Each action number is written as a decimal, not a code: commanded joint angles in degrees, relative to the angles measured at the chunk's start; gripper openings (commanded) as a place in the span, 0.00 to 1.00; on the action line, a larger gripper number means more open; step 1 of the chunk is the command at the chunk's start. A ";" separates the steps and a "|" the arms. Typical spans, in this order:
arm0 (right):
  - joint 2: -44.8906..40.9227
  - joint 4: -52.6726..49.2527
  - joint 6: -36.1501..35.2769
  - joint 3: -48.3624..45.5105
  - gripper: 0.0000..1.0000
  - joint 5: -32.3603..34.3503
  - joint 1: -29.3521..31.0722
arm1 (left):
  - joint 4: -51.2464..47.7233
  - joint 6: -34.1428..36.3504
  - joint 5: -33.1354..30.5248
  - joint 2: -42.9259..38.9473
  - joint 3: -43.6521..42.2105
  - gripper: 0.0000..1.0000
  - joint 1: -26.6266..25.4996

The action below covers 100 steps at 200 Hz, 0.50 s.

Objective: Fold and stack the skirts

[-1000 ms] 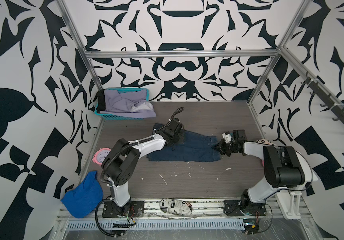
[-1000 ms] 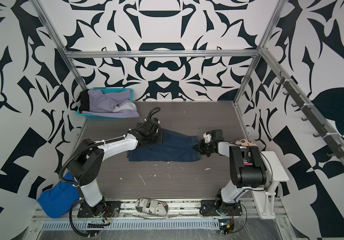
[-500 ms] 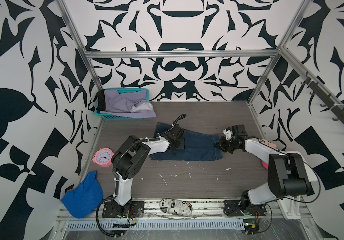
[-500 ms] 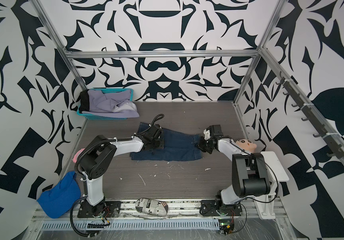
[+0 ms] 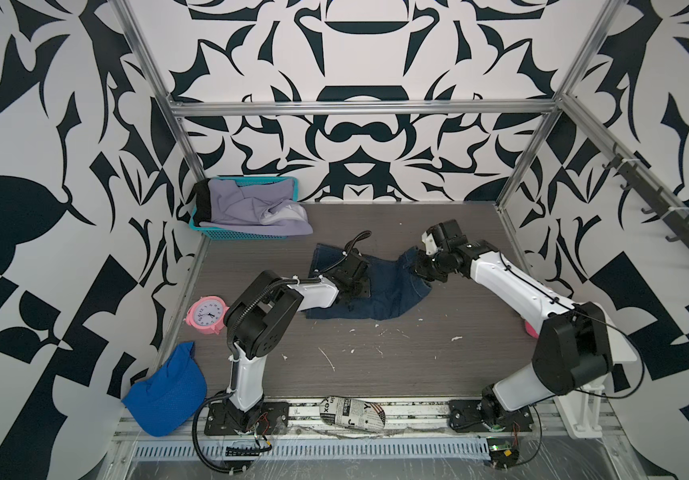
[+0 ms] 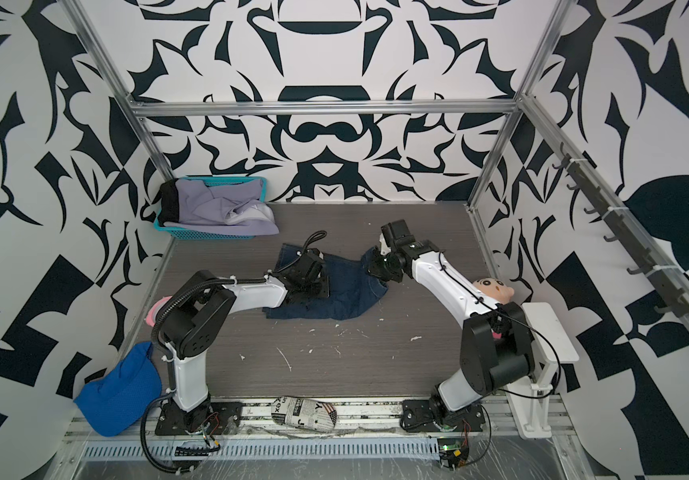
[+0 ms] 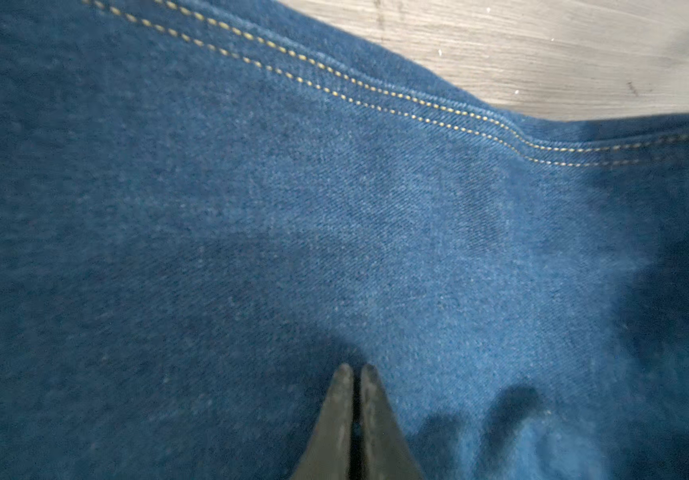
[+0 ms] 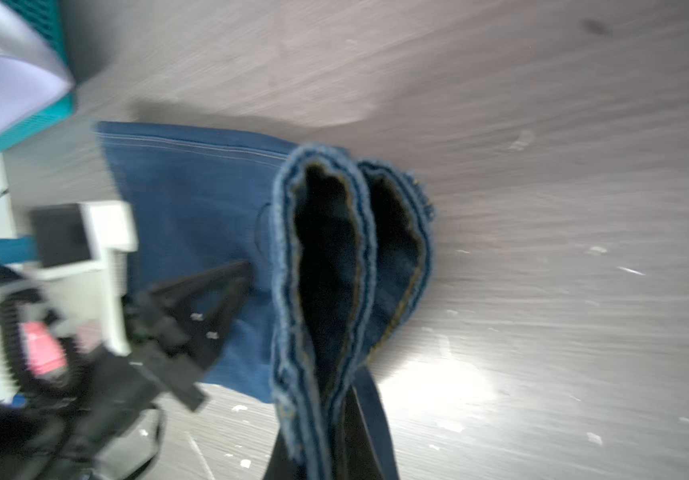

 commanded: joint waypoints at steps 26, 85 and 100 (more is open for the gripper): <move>7.95 3.20 9.09 10.76 0.00 -2.12 6.52 | -2.31 -1.35 -0.51 2.82 -3.29 0.12 -0.53; 12.77 4.72 9.79 16.13 0.00 -1.11 8.02 | -3.93 -1.78 -1.82 -5.61 -5.70 0.14 -0.47; 12.69 3.56 8.94 16.76 0.00 -0.11 8.06 | -5.94 -1.76 -3.49 -11.38 -6.74 0.16 -0.05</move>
